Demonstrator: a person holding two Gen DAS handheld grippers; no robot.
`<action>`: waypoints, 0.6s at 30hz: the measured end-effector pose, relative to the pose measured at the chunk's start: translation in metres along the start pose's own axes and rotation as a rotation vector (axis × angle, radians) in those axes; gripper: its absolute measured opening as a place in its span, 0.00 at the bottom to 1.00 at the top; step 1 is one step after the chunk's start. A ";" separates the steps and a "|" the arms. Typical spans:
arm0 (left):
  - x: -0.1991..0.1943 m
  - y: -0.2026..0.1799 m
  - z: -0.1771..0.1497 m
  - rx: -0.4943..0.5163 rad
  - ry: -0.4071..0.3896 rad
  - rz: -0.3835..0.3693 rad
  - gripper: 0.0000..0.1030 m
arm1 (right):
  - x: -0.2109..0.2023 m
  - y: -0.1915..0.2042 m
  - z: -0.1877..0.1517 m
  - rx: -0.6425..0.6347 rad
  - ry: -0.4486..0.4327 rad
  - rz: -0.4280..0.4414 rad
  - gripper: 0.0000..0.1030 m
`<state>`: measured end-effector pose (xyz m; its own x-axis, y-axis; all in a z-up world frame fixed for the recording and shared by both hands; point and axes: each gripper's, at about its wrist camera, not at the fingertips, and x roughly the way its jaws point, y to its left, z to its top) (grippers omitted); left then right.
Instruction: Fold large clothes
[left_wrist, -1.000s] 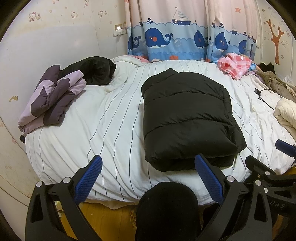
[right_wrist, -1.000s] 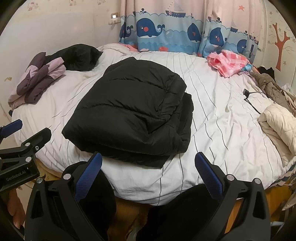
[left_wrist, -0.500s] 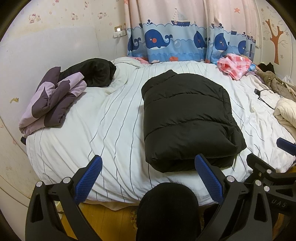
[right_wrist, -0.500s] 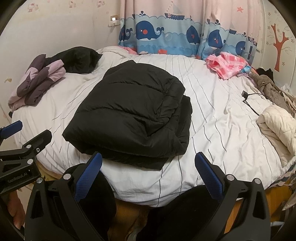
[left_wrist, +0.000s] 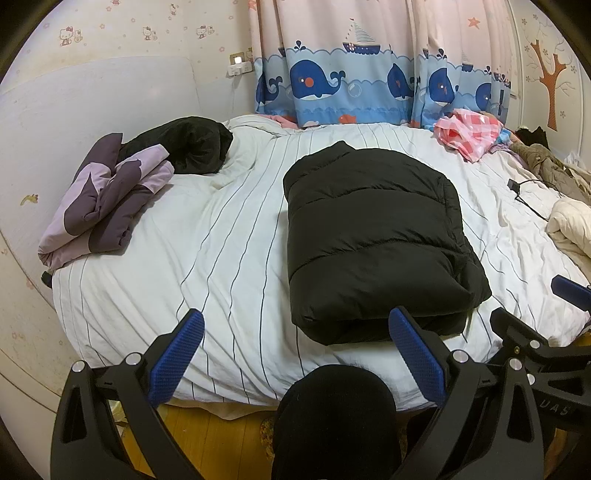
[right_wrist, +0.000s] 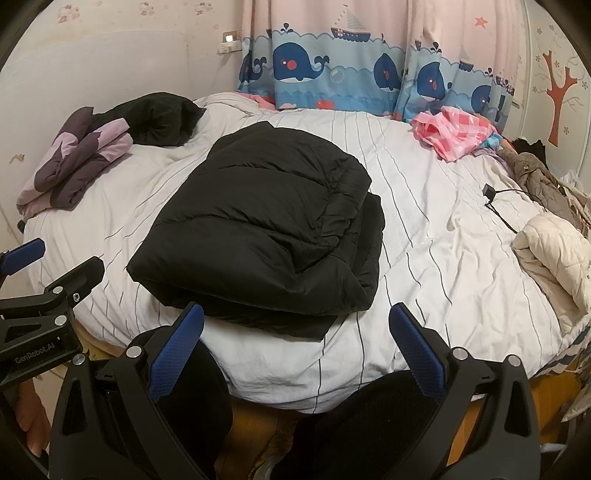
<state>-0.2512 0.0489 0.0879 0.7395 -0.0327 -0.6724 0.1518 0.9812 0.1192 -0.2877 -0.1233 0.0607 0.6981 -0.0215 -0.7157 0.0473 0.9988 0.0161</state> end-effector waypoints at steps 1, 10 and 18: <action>-0.001 -0.001 -0.001 0.000 0.000 0.001 0.93 | 0.000 0.000 0.000 0.000 -0.001 0.000 0.94; -0.002 -0.002 -0.001 0.000 -0.001 0.005 0.93 | 0.000 0.001 0.000 0.000 -0.001 -0.001 0.94; -0.004 -0.004 -0.004 -0.001 -0.002 0.005 0.93 | 0.000 0.001 0.000 -0.001 0.000 -0.001 0.94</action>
<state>-0.2568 0.0461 0.0874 0.7416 -0.0285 -0.6702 0.1478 0.9815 0.1218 -0.2878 -0.1219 0.0601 0.6980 -0.0230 -0.7158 0.0479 0.9987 0.0146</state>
